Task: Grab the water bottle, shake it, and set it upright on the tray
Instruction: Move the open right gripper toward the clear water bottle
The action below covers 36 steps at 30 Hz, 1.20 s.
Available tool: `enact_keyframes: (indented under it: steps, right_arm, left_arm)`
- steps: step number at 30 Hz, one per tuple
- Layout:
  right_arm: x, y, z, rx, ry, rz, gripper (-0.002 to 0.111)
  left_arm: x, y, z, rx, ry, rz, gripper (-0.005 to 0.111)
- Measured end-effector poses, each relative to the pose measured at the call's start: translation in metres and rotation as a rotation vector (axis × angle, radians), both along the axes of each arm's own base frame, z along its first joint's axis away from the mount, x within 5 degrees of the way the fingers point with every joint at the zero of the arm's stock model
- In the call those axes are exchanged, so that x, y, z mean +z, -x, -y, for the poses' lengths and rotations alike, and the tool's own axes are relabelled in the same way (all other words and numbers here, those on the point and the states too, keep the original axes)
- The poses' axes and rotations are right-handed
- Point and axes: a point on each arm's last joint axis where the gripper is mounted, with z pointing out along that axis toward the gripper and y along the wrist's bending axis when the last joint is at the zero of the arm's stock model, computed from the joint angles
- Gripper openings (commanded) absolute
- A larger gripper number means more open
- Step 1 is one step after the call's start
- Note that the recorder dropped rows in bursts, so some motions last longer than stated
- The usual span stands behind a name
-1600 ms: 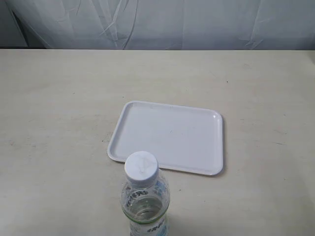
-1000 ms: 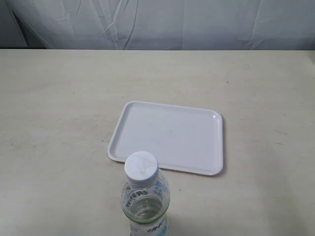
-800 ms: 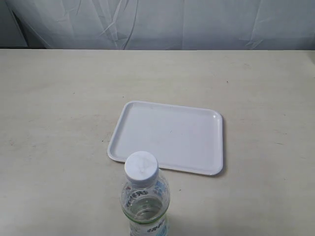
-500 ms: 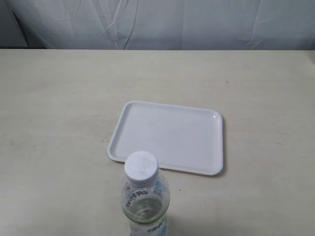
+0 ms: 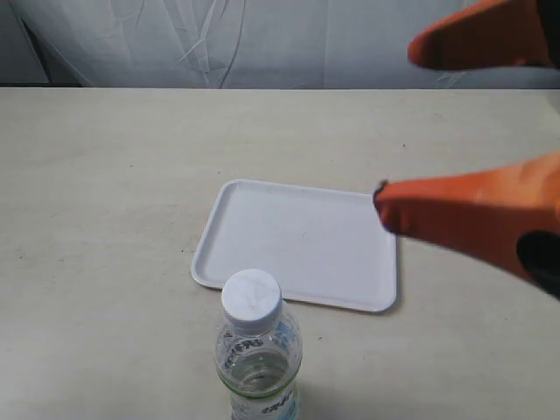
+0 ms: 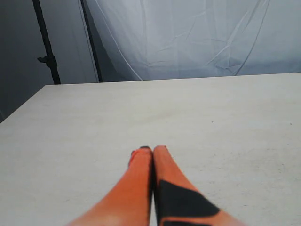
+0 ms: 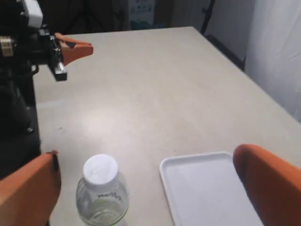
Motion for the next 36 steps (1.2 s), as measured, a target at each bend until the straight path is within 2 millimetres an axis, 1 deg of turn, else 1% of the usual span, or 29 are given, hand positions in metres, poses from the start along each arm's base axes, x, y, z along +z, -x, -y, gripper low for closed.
enact_keyframes:
  steps: [5, 10, 12, 15, 22, 26, 30, 36]
  right_arm:
    - [-0.024, -0.006, -0.006, 0.063, 0.077, -0.132, 0.104]
    - [-0.059, -0.013, -0.012, 0.059, 0.110, -0.277, 0.104]
    - [-0.073, -0.016, -0.014, 0.067, 0.116, -0.310, 0.104]
    - [-0.085, -0.016, -0.017, 0.097, 0.103, -0.322, 0.104]
    - [-0.091, -0.017, -0.018, 0.125, 0.076, -0.258, 0.104]
    - [-0.101, -0.020, -0.020, 0.129, 0.075, -0.271, 0.104]
    - [-0.114, -0.024, -0.026, 0.151, 0.037, -0.300, 0.104]
    - [-0.124, -0.036, -0.034, 0.173, -0.007, -0.301, 0.104]
  left_arm:
    - [0.000, 0.000, 0.000, 0.000, 0.000, 0.000, 0.000]
    - [0.000, 0.000, 0.000, 0.000, 0.000, 0.000, 0.000]
    - [0.000, 0.000, 0.000, 0.000, 0.000, 0.000, 0.000]
    - [0.000, 0.000, 0.000, 0.000, 0.000, 0.000, 0.000]
    - [0.000, 0.000, 0.000, 0.000, 0.000, 0.000, 0.000]
    - [0.000, 0.000, 0.000, 0.000, 0.000, 0.000, 0.000]
    - [0.000, 0.000, 0.000, 0.000, 0.000, 0.000, 0.000]
    - [0.000, 0.000, 0.000, 0.000, 0.000, 0.000, 0.000]
